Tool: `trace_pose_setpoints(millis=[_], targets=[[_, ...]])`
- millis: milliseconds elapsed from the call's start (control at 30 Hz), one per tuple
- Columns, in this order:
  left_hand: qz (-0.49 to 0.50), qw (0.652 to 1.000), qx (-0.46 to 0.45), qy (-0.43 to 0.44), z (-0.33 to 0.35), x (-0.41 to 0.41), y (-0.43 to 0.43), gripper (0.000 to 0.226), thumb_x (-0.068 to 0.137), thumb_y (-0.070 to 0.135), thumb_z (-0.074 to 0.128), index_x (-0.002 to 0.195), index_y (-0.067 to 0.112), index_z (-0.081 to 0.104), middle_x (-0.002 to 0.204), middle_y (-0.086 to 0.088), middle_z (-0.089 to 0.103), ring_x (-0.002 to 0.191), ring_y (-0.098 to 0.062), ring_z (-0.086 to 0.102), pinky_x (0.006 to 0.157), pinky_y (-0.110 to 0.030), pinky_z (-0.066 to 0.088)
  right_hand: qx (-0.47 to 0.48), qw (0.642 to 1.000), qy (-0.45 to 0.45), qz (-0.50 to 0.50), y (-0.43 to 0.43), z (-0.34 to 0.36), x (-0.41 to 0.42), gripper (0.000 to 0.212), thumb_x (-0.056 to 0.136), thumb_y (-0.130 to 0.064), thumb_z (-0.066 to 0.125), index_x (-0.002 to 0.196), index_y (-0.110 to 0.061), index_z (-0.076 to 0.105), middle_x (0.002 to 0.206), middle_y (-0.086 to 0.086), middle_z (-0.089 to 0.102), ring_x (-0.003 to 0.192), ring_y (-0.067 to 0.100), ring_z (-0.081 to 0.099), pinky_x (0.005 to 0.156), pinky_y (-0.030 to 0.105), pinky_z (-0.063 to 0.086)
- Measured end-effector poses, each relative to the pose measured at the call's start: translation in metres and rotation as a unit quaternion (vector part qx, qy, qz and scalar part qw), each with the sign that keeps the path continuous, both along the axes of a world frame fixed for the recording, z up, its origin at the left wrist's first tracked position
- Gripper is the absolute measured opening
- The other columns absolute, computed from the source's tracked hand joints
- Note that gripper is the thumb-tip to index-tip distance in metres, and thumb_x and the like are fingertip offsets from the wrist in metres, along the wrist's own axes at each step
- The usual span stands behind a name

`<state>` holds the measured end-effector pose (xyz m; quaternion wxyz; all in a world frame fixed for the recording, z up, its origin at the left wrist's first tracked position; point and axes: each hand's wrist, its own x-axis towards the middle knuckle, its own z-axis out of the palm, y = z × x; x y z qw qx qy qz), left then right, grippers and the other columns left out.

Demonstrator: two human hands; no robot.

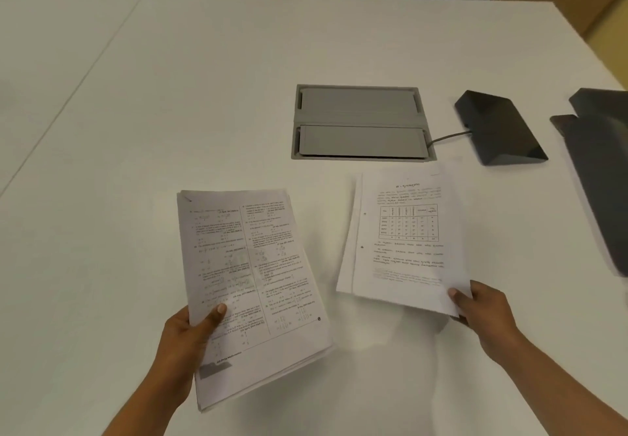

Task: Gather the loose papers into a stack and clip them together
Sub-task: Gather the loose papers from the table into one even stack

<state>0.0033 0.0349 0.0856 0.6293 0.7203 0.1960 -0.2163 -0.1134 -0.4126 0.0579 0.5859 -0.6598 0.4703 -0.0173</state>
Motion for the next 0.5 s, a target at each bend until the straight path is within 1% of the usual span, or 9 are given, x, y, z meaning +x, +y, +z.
trace_pose_setpoints(millis=[67,133,233,300,367,433,500], targets=[[-0.002,1.000,-0.003,0.000,0.002,0.002,-0.001,0.021,0.087,0.026,0.072,0.106,0.017,0.069,0.085,0.000,0.082,0.070,-0.024,0.078,0.050,-0.031,0.061,0.035,0.999,-0.027,0.009,0.005,0.014,-0.011,0.025,0.094,-0.004,0.063,0.119,-0.004,0.067,0.107,0.010,0.075,0.094,0.026,0.070,0.075,0.034,0.056],[-0.006,1.000,-0.013,0.004,0.005,0.002,-0.004,0.020,0.088,0.024,0.072,0.106,0.016,0.069,0.085,-0.001,0.082,0.069,-0.025,0.078,0.050,-0.031,0.061,0.066,0.996,-0.054,0.020,0.013,0.029,-0.019,0.024,0.093,-0.006,0.063,0.116,-0.008,0.070,0.108,0.010,0.078,0.098,0.029,0.072,0.075,0.037,0.057],[-0.016,0.999,-0.045,0.015,0.010,-0.003,-0.013,0.022,0.087,0.021,0.073,0.107,0.012,0.071,0.091,-0.007,0.081,0.076,-0.029,0.078,0.055,-0.032,0.062,0.100,0.990,-0.083,0.056,0.033,0.051,-0.024,0.029,0.087,-0.015,0.066,0.115,-0.010,0.072,0.110,0.008,0.078,0.100,0.029,0.074,0.079,0.042,0.057],[-0.030,0.997,-0.067,0.021,0.015,-0.008,-0.022,0.021,0.087,0.019,0.072,0.106,0.011,0.072,0.094,-0.010,0.081,0.079,-0.029,0.078,0.057,-0.031,0.062,0.111,0.986,-0.093,0.078,0.049,0.061,-0.024,0.034,0.082,-0.019,0.067,0.114,-0.008,0.072,0.110,0.009,0.078,0.100,0.030,0.074,0.078,0.042,0.057],[-0.043,0.995,-0.084,0.025,0.019,-0.012,-0.033,0.021,0.087,0.018,0.072,0.107,0.011,0.073,0.095,-0.010,0.081,0.080,-0.028,0.078,0.059,-0.030,0.062,0.126,0.983,-0.102,0.088,0.065,0.067,-0.022,0.035,0.079,-0.019,0.068,0.112,-0.007,0.073,0.109,0.011,0.078,0.100,0.032,0.074,0.077,0.041,0.058],[-0.052,0.993,-0.103,0.025,0.025,-0.015,-0.044,0.027,0.084,0.022,0.074,0.109,0.012,0.073,0.097,-0.010,0.081,0.083,-0.029,0.078,0.062,-0.032,0.062,0.143,0.979,-0.112,0.093,0.079,0.070,-0.019,0.034,0.079,-0.016,0.068,0.110,-0.005,0.074,0.108,0.013,0.078,0.099,0.032,0.074,0.076,0.038,0.060],[-0.058,0.990,-0.126,0.019,0.033,-0.016,-0.055,0.035,0.078,0.032,0.077,0.108,0.015,0.075,0.100,-0.011,0.080,0.089,-0.030,0.077,0.067,-0.033,0.062,0.149,0.976,-0.120,0.103,0.089,0.072,-0.015,0.033,0.079,-0.015,0.068,0.109,-0.005,0.074,0.108,0.014,0.078,0.098,0.031,0.075,0.074,0.033,0.062]])
